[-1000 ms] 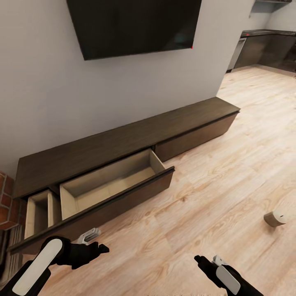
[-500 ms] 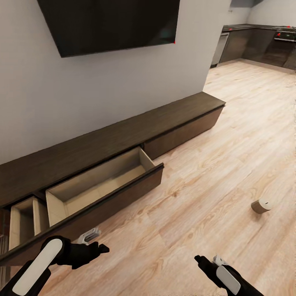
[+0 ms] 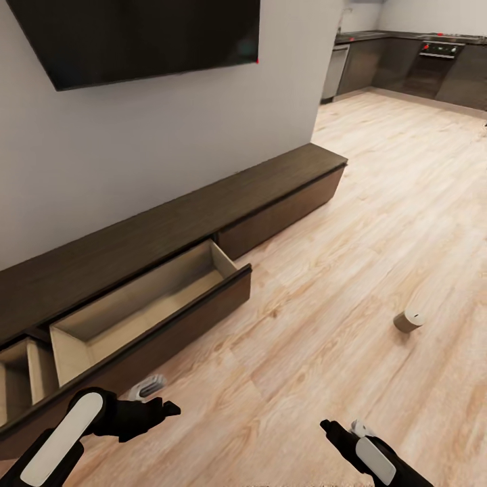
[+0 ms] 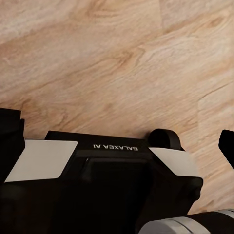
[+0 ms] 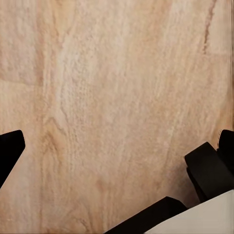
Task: Place each of the two pumpkins and all three candles from the living room inside a cabinet in the living room (use any cabinet), then make sure every cabinet is closed, and position the cauldron so it is next to a table in the living room.
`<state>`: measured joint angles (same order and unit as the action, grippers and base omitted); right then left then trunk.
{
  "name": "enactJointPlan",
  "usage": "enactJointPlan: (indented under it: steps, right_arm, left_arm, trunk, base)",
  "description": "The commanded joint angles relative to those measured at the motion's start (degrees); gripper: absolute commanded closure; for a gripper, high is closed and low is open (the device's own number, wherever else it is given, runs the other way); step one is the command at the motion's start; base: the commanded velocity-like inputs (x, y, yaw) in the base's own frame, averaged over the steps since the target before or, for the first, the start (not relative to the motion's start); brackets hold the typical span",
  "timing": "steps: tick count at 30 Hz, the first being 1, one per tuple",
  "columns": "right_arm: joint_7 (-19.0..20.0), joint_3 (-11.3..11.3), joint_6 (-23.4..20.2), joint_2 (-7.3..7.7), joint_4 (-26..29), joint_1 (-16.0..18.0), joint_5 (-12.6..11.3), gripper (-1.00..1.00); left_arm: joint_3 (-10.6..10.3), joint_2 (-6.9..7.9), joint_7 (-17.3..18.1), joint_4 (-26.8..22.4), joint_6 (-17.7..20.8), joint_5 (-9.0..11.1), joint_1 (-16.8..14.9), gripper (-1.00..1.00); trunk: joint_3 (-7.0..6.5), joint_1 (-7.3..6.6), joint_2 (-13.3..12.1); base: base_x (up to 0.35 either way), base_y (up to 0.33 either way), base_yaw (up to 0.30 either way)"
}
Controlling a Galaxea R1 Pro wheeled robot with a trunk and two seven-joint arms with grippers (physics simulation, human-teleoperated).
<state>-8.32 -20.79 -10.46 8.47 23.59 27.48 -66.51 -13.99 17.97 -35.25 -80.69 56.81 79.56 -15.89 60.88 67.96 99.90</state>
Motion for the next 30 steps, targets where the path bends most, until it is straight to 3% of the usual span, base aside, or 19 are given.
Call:
enactJointPlan:
  steps: [1, 30]
  right_arm:
    - [-0.43, -0.39, -0.11, 0.06, 0.14, 0.03, -0.38, -1.00]
    - [-0.82, -0.31, 1.23, 0.06, 0.04, 0.03, -0.52, -1.00]
  left_arm:
    - [-0.07, 0.05, -0.60, -0.05, -0.03, 0.59, -0.02, -1.00]
    - [-0.16, 0.05, -0.52, -0.16, 0.06, 0.59, -0.02, -1.00]
  trunk:
    - [0.11, 0.00, 0.02]
    - [2.15, 0.00, 0.02]
  base:
    - [0.000, 0.000, -0.194]
    - [0.000, 0.000, -0.194]
